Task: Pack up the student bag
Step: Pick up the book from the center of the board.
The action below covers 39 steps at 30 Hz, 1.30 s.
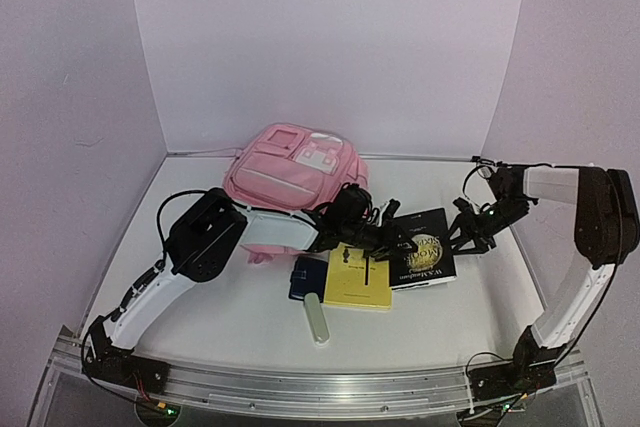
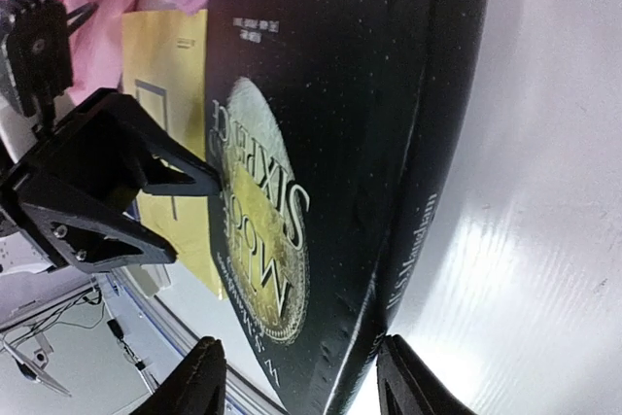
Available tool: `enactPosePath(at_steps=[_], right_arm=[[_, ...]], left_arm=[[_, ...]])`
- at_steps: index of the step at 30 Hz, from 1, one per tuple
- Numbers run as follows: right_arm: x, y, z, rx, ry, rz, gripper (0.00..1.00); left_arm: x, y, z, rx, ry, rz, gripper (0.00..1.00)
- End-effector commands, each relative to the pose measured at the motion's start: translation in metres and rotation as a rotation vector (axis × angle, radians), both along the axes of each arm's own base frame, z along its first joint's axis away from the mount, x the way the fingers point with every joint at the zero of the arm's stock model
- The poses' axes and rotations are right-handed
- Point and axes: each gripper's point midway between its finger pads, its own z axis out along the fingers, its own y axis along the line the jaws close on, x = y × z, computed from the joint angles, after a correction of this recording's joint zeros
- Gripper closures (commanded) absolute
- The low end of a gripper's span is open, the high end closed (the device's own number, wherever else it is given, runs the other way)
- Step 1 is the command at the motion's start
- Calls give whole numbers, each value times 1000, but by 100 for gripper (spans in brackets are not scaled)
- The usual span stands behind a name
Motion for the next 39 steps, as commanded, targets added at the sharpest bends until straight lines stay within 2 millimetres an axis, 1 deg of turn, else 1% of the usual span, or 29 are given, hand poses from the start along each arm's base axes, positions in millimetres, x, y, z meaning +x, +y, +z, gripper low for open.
enactPosePath(at_steps=[1,6,9,11,13,16,18,23,27,30,32,33,35,37,39], right_arm=[[2,34,50,238,-93,42,52],[1,41,58,311,-82,45,54],[-1,45,56,343,-55,47,54],[-2,50,56,371,-44,56,54],[-3,55,59,393,-44,69,55],[-2,62,67,406,-63,95,54],[-1,69,71,396,-77,120,54],[2,89,77,379,-93,182,54],[7,105,84,372,-122,228,54],[10,118,88,364,-136,261,54],[11,128,85,356,-134,285,54],[12,132,85,352,-136,295,54],[14,141,81,347,-131,309,54],[15,149,79,344,-129,321,53],[16,156,78,344,-130,334,53]], left_arm=[[-6,-9,3,-27,-4,-22,57],[-8,-9,-2,-30,14,-24,57],[-8,-7,-2,-46,23,-22,56],[-7,-6,-1,-56,26,-17,53],[-6,-5,1,-67,31,-10,48],[-1,1,4,-96,50,14,34],[2,7,11,-125,51,33,27],[8,19,27,-138,31,81,14],[18,32,34,-130,37,148,9],[26,46,37,-132,58,200,9],[30,59,40,-133,63,240,7],[32,63,47,-136,52,258,7],[33,73,51,-124,44,284,6],[36,82,61,-127,32,313,6],[39,91,63,-118,29,343,5]])
